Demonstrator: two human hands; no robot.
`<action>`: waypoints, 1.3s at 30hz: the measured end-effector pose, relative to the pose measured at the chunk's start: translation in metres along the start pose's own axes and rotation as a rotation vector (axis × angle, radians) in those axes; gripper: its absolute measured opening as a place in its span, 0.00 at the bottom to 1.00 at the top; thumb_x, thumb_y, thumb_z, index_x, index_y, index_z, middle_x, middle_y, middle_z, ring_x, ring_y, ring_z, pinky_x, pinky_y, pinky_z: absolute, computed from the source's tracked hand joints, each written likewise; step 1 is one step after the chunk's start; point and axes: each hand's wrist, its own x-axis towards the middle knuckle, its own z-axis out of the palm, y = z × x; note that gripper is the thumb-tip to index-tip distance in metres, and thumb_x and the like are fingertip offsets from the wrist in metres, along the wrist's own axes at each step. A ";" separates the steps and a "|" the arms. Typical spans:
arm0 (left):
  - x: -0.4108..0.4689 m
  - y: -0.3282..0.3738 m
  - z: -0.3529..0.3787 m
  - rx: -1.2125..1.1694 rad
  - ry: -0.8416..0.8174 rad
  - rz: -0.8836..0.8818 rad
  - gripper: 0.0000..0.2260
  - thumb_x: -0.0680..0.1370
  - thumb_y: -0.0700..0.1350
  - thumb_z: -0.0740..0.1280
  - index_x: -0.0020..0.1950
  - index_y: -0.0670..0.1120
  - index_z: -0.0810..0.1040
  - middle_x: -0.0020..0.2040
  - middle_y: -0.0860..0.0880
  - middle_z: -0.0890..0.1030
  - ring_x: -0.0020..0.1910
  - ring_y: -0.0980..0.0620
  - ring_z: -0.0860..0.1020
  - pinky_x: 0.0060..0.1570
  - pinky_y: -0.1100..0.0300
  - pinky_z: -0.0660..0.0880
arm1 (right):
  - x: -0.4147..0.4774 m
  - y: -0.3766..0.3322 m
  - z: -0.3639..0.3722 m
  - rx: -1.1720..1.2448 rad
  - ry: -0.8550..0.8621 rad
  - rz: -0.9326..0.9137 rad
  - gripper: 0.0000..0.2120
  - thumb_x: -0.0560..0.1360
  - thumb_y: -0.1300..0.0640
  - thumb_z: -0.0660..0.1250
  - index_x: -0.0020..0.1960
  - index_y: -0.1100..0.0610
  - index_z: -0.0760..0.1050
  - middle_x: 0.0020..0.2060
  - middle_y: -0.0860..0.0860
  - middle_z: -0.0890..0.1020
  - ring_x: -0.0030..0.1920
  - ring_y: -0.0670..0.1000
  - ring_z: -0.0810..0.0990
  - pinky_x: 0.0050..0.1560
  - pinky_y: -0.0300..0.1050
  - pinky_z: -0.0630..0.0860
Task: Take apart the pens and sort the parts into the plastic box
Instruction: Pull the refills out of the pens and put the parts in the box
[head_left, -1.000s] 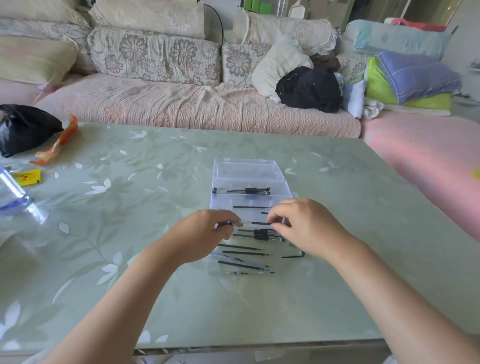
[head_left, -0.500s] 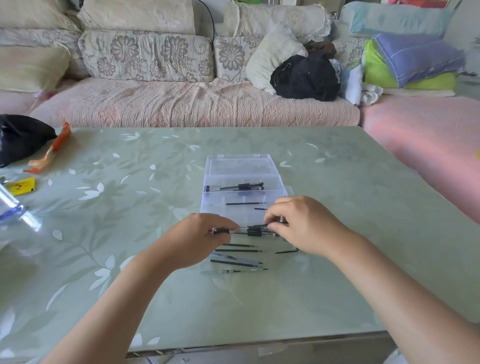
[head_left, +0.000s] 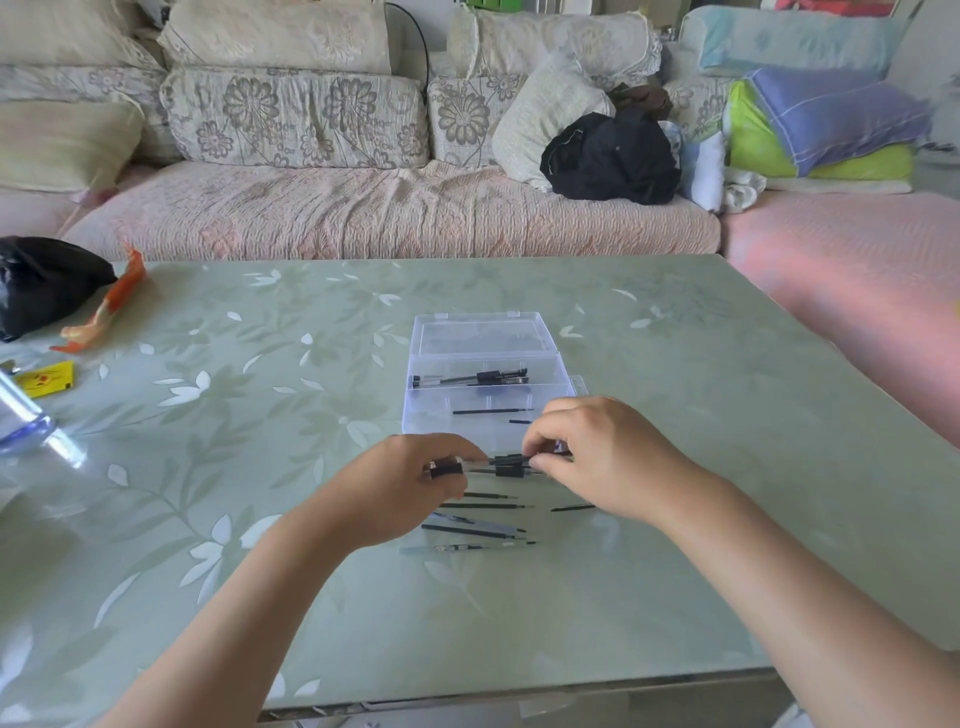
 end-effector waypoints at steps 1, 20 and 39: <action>0.000 0.001 0.001 0.010 -0.007 0.009 0.14 0.77 0.47 0.64 0.54 0.67 0.77 0.41 0.60 0.81 0.37 0.54 0.77 0.42 0.59 0.76 | 0.000 -0.003 0.002 0.015 0.008 -0.006 0.03 0.74 0.53 0.69 0.44 0.46 0.81 0.39 0.40 0.78 0.40 0.42 0.73 0.40 0.28 0.62; 0.002 0.006 0.014 -0.018 -0.040 0.038 0.17 0.80 0.46 0.60 0.61 0.69 0.70 0.41 0.60 0.81 0.33 0.54 0.73 0.44 0.50 0.78 | 0.000 -0.004 0.004 0.274 0.036 0.099 0.11 0.69 0.52 0.75 0.50 0.43 0.80 0.41 0.37 0.81 0.46 0.41 0.77 0.49 0.33 0.71; 0.007 0.005 0.023 -0.076 -0.026 0.015 0.13 0.80 0.45 0.62 0.54 0.66 0.75 0.41 0.58 0.81 0.31 0.53 0.71 0.40 0.48 0.77 | -0.009 0.021 0.003 -0.072 -0.230 0.348 0.05 0.71 0.49 0.70 0.47 0.44 0.81 0.42 0.39 0.81 0.44 0.44 0.78 0.45 0.41 0.75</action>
